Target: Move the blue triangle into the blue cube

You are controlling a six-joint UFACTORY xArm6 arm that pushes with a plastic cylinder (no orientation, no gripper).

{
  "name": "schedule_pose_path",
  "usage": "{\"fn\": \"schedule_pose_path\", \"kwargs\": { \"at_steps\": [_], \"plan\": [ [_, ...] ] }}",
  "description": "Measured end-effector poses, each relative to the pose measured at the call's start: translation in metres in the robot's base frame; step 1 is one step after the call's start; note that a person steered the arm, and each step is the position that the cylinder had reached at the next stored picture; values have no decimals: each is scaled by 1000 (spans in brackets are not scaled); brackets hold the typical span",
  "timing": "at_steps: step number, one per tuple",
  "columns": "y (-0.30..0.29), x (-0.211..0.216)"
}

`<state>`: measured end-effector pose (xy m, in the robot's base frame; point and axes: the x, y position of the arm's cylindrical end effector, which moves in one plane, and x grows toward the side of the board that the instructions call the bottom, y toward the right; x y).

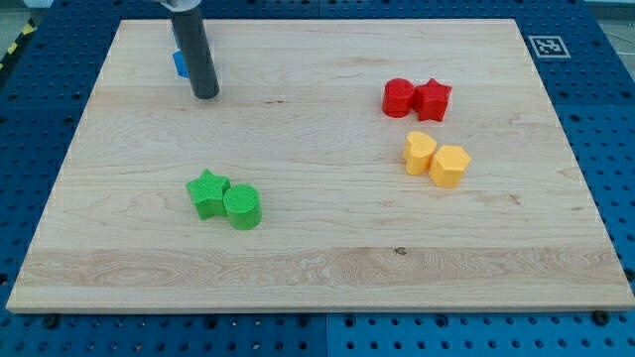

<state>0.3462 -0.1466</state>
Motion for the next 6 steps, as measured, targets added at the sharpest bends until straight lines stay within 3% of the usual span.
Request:
{"fn": "schedule_pose_path", "kwargs": {
  "at_steps": [2, 6],
  "plan": [
    [-22, -15],
    [52, -2]
  ]
}}
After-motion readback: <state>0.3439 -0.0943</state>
